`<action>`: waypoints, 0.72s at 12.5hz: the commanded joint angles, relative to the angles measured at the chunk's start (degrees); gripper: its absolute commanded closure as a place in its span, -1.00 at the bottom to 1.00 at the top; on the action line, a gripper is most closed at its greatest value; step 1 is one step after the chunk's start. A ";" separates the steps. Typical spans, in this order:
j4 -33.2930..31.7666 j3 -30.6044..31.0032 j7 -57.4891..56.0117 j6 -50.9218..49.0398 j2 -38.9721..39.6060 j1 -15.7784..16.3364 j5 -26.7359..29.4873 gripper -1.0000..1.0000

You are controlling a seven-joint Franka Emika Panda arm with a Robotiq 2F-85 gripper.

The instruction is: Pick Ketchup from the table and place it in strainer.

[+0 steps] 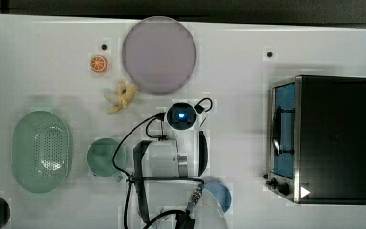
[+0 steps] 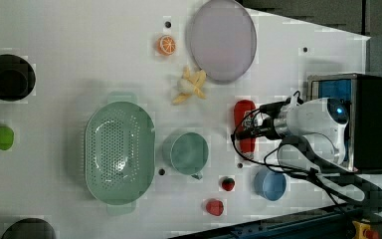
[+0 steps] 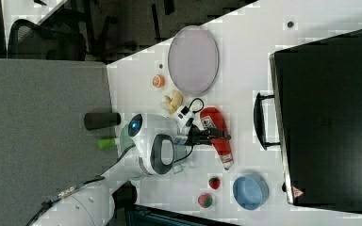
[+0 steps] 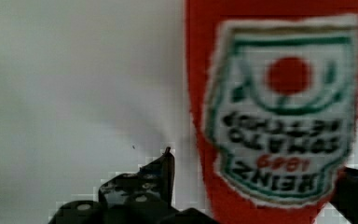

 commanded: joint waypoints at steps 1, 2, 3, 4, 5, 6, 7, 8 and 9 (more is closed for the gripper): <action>0.53 0.05 -2.07 2.44 -2.36 0.03 -0.16 -0.43; 0.68 0.06 -2.08 2.76 -2.91 0.03 -0.16 -0.26; 0.64 0.10 -1.97 2.52 -3.91 0.03 -0.14 -0.26; 0.60 0.17 -1.70 2.06 -5.48 0.03 -0.05 -0.26; 0.63 0.18 -1.60 1.88 -7.73 0.03 -0.04 -0.26; 0.62 0.23 -1.60 1.22 -10.62 0.03 -0.05 -0.26; 0.66 0.44 -1.59 -1.11 -13.97 0.04 -0.02 -0.26; 0.99 0.82 -1.53 -4.84 -17.52 0.06 0.01 -0.26; 1.73 1.32 -1.04 -9.77 -21.02 0.14 0.13 -0.26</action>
